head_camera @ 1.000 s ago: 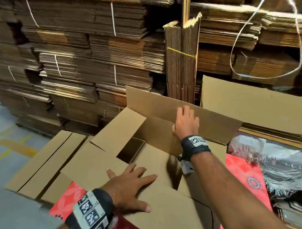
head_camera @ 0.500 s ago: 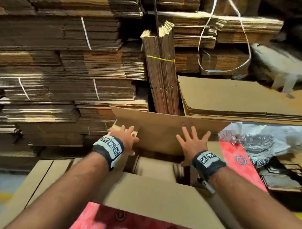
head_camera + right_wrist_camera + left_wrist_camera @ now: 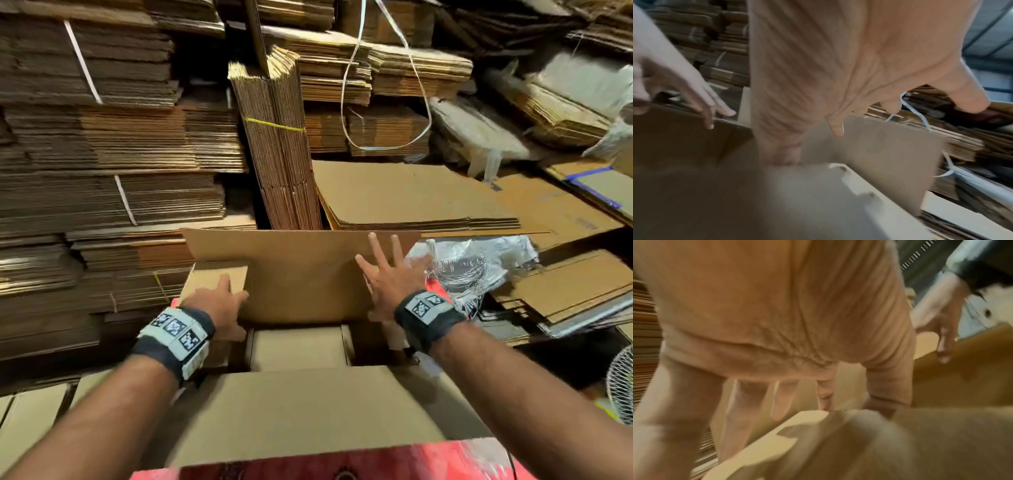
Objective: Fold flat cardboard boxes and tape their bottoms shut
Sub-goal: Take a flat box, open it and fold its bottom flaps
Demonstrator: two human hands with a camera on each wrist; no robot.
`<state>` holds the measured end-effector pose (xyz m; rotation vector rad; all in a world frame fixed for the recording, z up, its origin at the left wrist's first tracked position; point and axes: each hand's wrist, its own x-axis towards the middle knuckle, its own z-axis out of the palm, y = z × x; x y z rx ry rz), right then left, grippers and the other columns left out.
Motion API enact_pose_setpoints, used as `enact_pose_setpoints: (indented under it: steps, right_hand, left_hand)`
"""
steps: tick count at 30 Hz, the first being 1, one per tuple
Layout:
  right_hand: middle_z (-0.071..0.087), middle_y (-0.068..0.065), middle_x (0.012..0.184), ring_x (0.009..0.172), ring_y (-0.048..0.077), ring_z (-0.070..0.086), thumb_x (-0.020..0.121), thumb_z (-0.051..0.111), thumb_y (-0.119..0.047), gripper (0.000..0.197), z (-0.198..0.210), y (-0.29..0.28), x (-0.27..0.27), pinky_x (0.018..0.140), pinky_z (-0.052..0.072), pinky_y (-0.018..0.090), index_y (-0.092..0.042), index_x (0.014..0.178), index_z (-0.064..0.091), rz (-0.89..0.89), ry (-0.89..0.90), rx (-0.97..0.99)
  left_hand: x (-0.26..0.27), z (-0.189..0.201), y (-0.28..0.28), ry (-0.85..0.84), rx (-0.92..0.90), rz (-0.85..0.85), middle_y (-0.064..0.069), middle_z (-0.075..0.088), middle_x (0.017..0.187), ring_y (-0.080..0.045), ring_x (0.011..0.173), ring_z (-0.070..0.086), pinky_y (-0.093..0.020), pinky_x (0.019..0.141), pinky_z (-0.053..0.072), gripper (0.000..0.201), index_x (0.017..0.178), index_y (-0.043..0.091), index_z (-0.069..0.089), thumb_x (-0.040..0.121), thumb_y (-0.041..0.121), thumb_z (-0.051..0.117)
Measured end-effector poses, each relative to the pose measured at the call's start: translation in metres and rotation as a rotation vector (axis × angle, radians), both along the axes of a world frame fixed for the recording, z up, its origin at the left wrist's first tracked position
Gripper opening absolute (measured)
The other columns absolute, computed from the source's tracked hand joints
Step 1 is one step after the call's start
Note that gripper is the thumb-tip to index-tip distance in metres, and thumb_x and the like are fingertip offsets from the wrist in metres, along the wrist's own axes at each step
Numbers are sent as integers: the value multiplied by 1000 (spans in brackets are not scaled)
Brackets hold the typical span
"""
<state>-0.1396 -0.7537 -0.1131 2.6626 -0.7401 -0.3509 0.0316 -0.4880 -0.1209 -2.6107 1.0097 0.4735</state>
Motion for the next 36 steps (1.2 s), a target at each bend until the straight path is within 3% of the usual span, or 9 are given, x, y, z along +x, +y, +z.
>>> enact_pose_setpoints:
  steps: [5, 9, 13, 19, 24, 27, 29, 32, 36]
  right_hand:
    - [-30, 1, 166, 155, 42, -7, 89, 64, -63, 97, 36, -27, -17, 106, 32, 77, -49, 158, -2, -136, -135, 68]
    - [4, 2, 168, 144, 40, 33, 97, 65, -41, 74, 60, -48, -31, 104, 43, 64, -53, 154, 21, -225, -212, 106]
    - [40, 4, 140, 118, 37, 59, 103, 50, -35, 50, 71, -66, -43, 87, 51, 47, -56, 147, 36, -275, -234, 159]
    - [54, 4, 128, 122, 32, 57, 104, 51, -33, 35, 69, -72, -56, 101, 50, 51, -31, 139, 56, -305, -288, 167]
    - [9, 1, 170, 155, 27, 15, 93, 59, -61, 67, 65, -48, -52, 117, 25, 62, -31, 151, 43, -100, -116, 110]
    - [3, -9, 171, 157, 17, 4, 82, 52, -83, 90, 70, -9, -57, 121, 5, 64, -39, 157, 29, 179, -30, 332]
    - [4, -15, 170, 155, 8, 3, 75, 55, -88, 102, 72, 29, -67, 121, 1, 59, -43, 159, 21, 353, 72, 545]
    - [6, -12, 170, 155, 8, 5, 74, 69, -79, 114, 58, 80, -81, 120, 5, 48, -36, 162, 12, 548, 246, 638]
    - [10, -4, 170, 154, 16, 13, 79, 72, -66, 107, 37, 97, -84, 117, 11, 60, -31, 162, 13, 557, 295, 461]
  left_hand:
    - [17, 33, 18, 110, -242, 22, -2, 42, 154, -24, 132, 51, -34, 105, 47, 75, 159, 32, 25, 94, 40, 61]
    - [39, 51, 38, 169, -313, 94, -10, 44, 156, -26, 135, 49, -33, 109, 42, 77, 160, 33, 22, 95, 37, 62]
    - [54, 61, 62, 176, -384, 172, -8, 44, 157, -25, 140, 45, -33, 113, 36, 74, 160, 34, 25, 97, 30, 63]
    - [56, 63, 87, 165, -445, 251, -8, 35, 162, -26, 144, 40, -36, 118, 32, 73, 159, 32, 24, 98, 18, 62]
    - [17, 64, 76, -16, -336, 58, 9, -21, 167, -16, 156, 10, -37, 123, 18, 87, 161, 22, 20, 93, 57, 62]
    - [-23, 76, 64, 6, -249, -117, 18, -9, 167, -4, 154, -2, -54, 125, 5, 122, 162, 31, 14, 65, 102, 31]
    - [-54, 75, 55, 100, -209, -240, 22, -2, 167, 2, 152, 0, -56, 124, -1, 141, 162, 33, 11, 45, 111, 25]
    - [-102, 66, 44, 259, -99, -338, 23, 3, 167, 4, 151, 5, -60, 123, -4, 141, 162, 34, 8, 47, 102, 52]
    - [-124, 51, 42, 189, 26, -349, 16, 14, 167, -6, 153, 14, -61, 121, 4, 120, 162, 30, 11, 69, 79, 71]
